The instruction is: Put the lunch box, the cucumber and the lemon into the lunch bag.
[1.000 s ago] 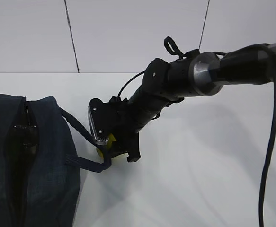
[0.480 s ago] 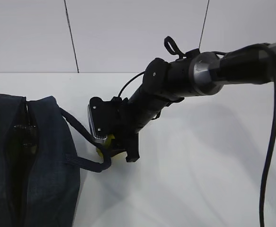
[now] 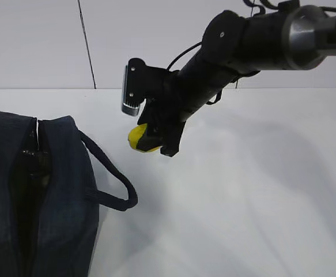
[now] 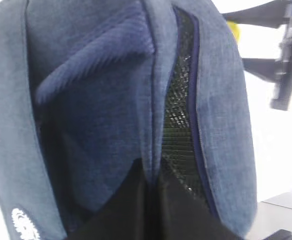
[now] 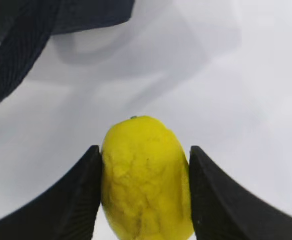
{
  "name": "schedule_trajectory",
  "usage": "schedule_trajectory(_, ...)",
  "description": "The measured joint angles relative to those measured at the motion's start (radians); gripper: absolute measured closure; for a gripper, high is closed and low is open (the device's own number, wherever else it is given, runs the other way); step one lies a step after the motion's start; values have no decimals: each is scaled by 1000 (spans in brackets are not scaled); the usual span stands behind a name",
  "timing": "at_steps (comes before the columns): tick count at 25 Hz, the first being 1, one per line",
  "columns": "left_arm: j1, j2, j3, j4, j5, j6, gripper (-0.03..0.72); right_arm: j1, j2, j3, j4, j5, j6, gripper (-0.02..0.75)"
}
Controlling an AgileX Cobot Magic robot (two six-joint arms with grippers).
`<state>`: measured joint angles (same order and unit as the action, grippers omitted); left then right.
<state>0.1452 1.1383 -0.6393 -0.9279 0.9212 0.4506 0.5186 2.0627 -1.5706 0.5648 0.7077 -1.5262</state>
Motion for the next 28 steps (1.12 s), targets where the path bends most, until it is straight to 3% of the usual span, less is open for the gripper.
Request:
schedule_trajectory(4, 0, 0, 0, -18, 13, 0, 694, -2, -57, 0, 22, 58, 81, 356)
schedule_trajectory(9, 0, 0, 0, -20, 19, 0, 694, -2, -119, 0, 145, 122, 117, 356)
schedule_trajectory(20, 0, 0, 0, -53, 21, 7, 694, -2, -165, 0, 626, 304, 193, 356)
schedule_trajectory(28, 0, 0, 0, -128, 25, 30, 694, 14, -162, 0, 664, 345, 196, 358)
